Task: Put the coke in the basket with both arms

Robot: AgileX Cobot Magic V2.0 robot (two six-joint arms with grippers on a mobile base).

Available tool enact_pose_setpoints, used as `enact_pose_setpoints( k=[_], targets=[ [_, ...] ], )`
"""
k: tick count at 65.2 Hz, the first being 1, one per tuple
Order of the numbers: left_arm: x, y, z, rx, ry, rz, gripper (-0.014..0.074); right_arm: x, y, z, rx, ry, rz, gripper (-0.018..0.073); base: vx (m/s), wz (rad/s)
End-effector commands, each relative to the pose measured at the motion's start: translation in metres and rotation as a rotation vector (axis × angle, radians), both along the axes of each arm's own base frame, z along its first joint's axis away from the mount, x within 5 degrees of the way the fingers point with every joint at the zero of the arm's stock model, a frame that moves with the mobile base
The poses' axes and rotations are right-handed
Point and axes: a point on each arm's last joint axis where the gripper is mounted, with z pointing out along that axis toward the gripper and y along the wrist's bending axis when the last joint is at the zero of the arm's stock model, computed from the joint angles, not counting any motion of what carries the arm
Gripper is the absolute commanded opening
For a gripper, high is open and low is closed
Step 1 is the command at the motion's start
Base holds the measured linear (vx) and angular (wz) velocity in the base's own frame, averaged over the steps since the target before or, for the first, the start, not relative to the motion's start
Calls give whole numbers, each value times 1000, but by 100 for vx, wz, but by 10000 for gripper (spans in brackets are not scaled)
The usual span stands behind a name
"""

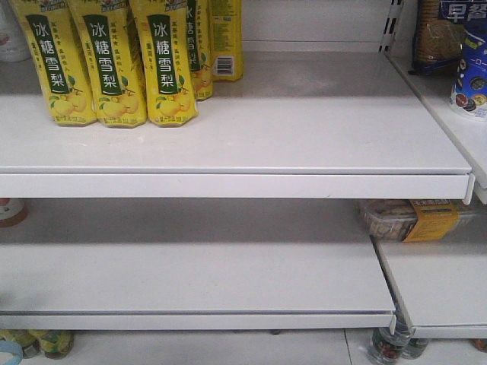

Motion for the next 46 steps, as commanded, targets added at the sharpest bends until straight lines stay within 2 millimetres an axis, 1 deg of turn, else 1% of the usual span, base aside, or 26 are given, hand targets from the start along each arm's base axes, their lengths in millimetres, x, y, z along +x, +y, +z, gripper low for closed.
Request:
enact_pose_setpoints(
  k=[1, 46],
  targets=[
    [-2, 0, 16, 78, -179, 6, -6, 0, 0, 5, -14, -86, 3, -5, 0, 0],
    [-2, 0, 16, 78, -179, 6, -6, 0, 0, 5, -14, -85, 3, -5, 0, 0]
  ],
)
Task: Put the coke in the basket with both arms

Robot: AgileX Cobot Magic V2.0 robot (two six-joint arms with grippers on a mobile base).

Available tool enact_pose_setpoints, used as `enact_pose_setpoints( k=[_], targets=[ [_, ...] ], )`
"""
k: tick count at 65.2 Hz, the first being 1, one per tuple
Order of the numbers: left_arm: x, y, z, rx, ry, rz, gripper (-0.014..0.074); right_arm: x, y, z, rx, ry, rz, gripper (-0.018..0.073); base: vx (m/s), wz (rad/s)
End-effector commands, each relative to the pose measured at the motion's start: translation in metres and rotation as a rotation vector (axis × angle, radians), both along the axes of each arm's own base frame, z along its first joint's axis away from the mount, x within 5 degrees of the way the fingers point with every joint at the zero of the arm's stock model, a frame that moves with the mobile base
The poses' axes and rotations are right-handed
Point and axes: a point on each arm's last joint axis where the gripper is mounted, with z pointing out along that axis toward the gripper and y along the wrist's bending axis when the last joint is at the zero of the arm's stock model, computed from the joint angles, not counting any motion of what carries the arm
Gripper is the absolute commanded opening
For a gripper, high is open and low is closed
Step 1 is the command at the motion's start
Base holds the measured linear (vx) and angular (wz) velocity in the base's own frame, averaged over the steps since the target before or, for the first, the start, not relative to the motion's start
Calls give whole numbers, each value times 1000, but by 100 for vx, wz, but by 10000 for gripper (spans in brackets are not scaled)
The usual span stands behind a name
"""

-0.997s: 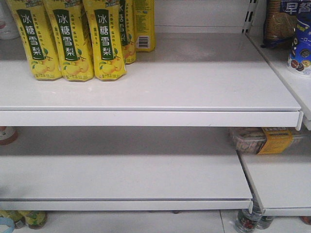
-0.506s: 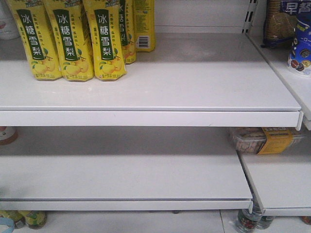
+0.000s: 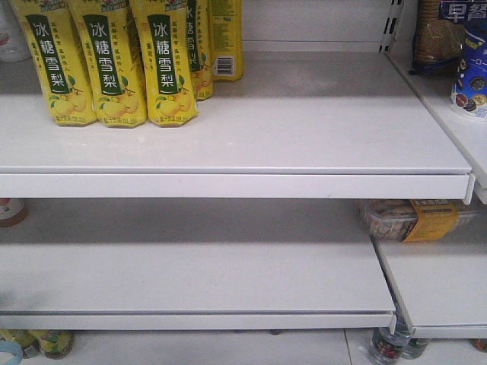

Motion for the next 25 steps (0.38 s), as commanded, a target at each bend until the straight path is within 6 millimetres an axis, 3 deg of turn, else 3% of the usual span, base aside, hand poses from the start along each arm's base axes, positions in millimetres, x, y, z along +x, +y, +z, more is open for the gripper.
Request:
enact_pose_setpoints(
  k=[1, 25],
  targets=[
    [-2, 0, 16, 78, -179, 6, -6, 0, 0, 5, -11, -84, 3, -5, 0, 0],
    [-2, 0, 16, 78, -179, 6, -6, 0, 0, 5, -11, -84, 3, -5, 0, 0]
  ],
)
